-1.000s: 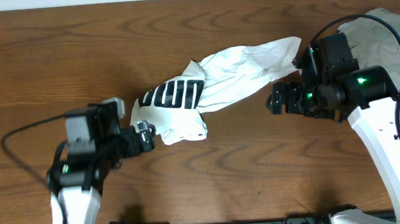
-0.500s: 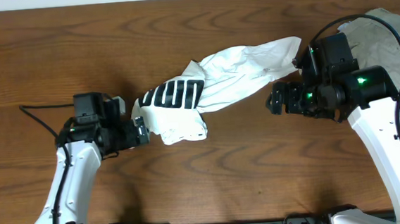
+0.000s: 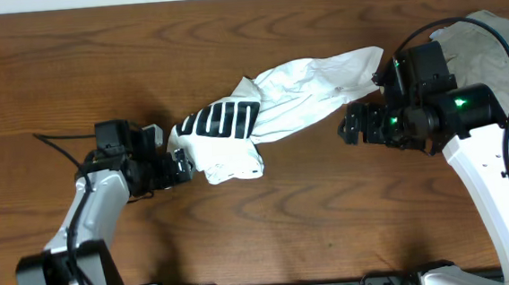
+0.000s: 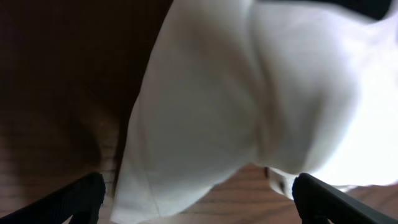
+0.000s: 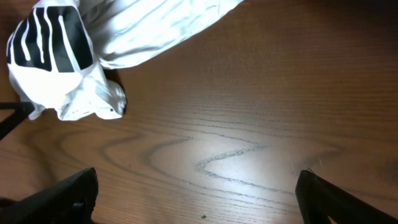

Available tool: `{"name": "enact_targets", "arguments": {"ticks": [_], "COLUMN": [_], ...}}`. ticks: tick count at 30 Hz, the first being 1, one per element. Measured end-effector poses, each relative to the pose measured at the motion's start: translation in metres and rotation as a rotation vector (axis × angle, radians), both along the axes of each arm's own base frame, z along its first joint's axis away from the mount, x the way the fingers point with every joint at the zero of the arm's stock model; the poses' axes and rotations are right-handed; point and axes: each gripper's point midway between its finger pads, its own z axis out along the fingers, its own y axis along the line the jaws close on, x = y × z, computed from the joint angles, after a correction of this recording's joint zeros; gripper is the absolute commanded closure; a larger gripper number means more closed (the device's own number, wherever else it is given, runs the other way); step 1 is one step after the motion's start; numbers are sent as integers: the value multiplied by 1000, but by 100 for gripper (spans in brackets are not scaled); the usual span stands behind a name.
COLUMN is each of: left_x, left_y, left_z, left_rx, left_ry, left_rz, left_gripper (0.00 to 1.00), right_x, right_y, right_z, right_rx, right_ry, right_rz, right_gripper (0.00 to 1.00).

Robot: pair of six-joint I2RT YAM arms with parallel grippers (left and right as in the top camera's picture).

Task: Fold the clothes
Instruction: 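Reach the left gripper to the shirt's left end and grasp it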

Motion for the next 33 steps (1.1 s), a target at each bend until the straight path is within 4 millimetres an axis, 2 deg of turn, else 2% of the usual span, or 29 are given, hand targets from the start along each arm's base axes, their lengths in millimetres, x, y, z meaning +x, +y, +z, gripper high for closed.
{"name": "enact_targets", "arguments": {"ticks": [3, 6, 10, 13, 16, 24, 26, 33], "left_x": [-1, 0, 0, -1, -3, -7, -7, -7], "left_y": [1, 3, 7, 11, 13, 14, 14, 14], "left_z": [-9, -9, -10, -11, -12, -15, -15, -16], "left_rx": [3, 6, 5, 7, 9, 13, 14, 16], "left_ry": [25, 21, 23, 33, 43, 64, 65, 66], "left_rz": [1, 6, 19, 34, 40, 42, 45, 45], "left_gripper": [2, 0, 7, 15, 18, 38, 50, 79], "right_x": [0, -1, -1, -1, -1, 0, 0, 0], "right_y": [0, 0, 0, 0, 0, 0, 0, 0], "right_z": [0, 0, 0, 0, 0, 0, 0, 0], "right_rx": [0, -1, -1, -1, -1, 0, 0, 0], "right_ry": [2, 3, 4, 5, 5, 2, 1, 0], "right_rz": [0, 0, 0, 0, 0, 0, 0, 0], "right_gripper": [1, 1, 1, 1, 1, 1, 1, 1]}}
